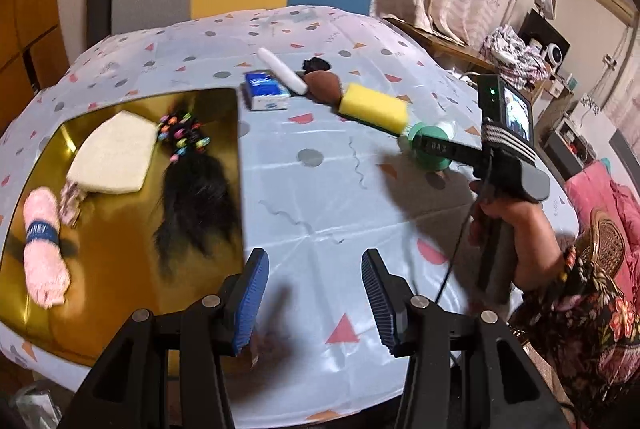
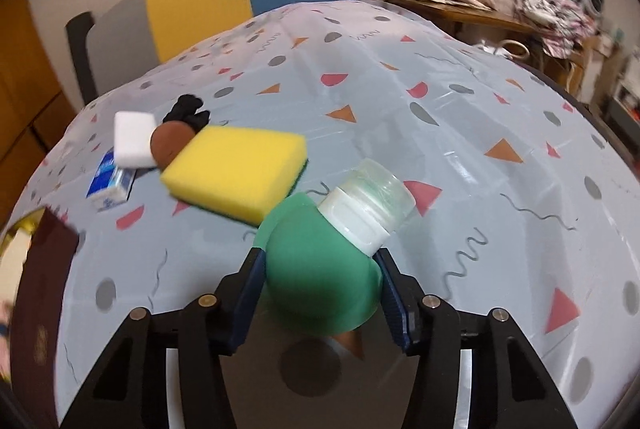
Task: Organize soft objects
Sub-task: 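Grasp the yellow sponge with the left tool and lift it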
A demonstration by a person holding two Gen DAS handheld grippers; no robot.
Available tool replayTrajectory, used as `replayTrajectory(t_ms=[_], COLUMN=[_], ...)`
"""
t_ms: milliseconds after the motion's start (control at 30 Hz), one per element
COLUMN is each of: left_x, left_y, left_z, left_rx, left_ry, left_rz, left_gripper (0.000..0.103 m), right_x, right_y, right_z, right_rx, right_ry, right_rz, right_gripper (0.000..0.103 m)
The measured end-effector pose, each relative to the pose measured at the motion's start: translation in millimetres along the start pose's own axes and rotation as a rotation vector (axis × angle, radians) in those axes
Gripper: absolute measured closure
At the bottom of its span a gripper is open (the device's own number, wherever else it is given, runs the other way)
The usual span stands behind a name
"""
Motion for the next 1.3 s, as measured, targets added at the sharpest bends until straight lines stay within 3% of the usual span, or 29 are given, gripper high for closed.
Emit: replayTrajectory(t_ms=[200,500,600,800,933,1133,1300], left_x=[22.3,69.1,84.9,113.6,144.8,168.5,181.7], left_y=[17.7,90.2,119.1,166.8,180.7,210.5,234.7], left_z=[-28.7,-67.3,-72.3,-81.1,-95.5,-107.1,-118.4], left_rx=[-0.044,-0.135,-0.149,-0.150,-0.100,0.003,0.113], left_ry=[-0.007,-0.150,-0.227,-0.340,-0.314,-0.301,-0.178], left_rz=[0.042,0.206,0.240,0.293,0.241,0.296,0.279], left_gripper=[0.054,0.052,0.037,0.034,0.028,0.028,0.028], right_x=[-11.1,-13.1,-13.8,-14.0,-13.9,-14.2,-14.7], right_y=[-9.4,-8.6,-9.2,-7.9,-7.2,-7.0,-6.4], right_z=[-25.8,-29.7,-32.1,-32.6,-32.7,-33.8,-34.5], right_rx=[0.018,0.044,0.066,0.081,0.087,0.097,0.102], right_ry=[0.047,0.079,0.101,0.119,0.125,0.135,0.140], right_rz=[-0.027,-0.062,-0.077,-0.094,-0.100,-0.110,-0.115], right_gripper=[0.047,0.046,0.046,0.046,0.045,0.045,0.045])
Point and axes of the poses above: each gripper's, at about its wrist camera, not at the fingertips, and y roughly the way its jaws point, z to its left, x to its top, the point moved 10 cm from there along y, roughly the way its jaws point, and after that the axes turned 5 degrees about -y, right-handed, at the moved point
